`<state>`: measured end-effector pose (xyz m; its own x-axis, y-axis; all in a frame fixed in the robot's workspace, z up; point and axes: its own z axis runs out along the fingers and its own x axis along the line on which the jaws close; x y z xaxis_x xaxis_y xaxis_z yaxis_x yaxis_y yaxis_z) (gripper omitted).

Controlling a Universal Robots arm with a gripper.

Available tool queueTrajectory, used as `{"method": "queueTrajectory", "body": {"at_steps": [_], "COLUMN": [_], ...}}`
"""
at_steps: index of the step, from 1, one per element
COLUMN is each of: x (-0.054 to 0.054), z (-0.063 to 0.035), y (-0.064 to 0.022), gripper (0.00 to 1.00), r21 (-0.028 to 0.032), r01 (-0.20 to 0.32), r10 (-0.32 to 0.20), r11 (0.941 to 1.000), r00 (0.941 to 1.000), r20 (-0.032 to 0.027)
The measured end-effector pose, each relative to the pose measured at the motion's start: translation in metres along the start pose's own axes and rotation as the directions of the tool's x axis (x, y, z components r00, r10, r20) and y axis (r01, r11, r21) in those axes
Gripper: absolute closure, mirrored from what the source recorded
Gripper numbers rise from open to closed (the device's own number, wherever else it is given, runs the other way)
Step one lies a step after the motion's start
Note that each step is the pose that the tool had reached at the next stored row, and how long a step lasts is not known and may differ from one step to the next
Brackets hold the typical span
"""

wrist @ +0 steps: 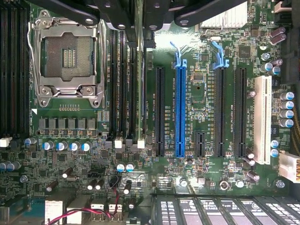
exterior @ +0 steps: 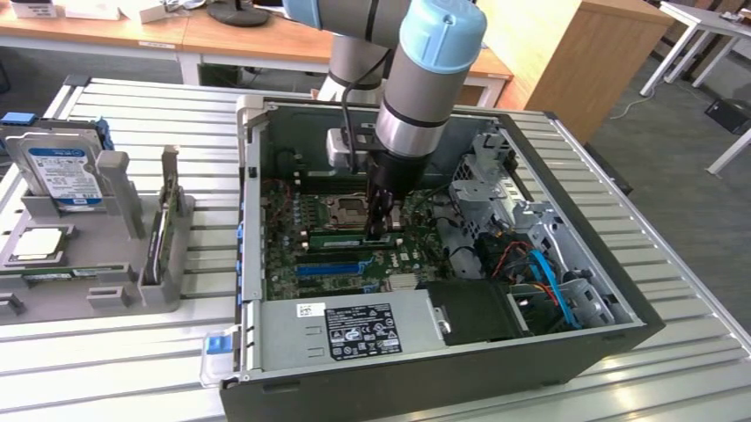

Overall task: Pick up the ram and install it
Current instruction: 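Insert the ram into the slot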

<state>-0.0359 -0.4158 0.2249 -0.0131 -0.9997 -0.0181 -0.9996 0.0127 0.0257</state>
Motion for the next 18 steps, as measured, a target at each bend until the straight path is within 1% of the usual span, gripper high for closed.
{"method": "queueTrajectory", "body": {"at_steps": [2,5,12,18], "x": [0.000,0.000,0.000,-0.001], "z": [-0.0007,-0.0043,-0.0153,-0.0277], "y": [0.0000,0.0001,0.0004,0.0007], "gripper": [0.81,0.81,0.81,0.81], "r21": [0.0000,0.0000,0.0000,0.0000], "r01": [0.000,0.000,0.000,0.000], "r10": [0.000,0.000,0.000,0.000], "r11": [1.0000,1.0000,1.0000,1.0000], "r00": [1.0000,1.0000,1.0000,1.0000], "r20": [0.0000,-0.0004,-0.0014,-0.0035]}}
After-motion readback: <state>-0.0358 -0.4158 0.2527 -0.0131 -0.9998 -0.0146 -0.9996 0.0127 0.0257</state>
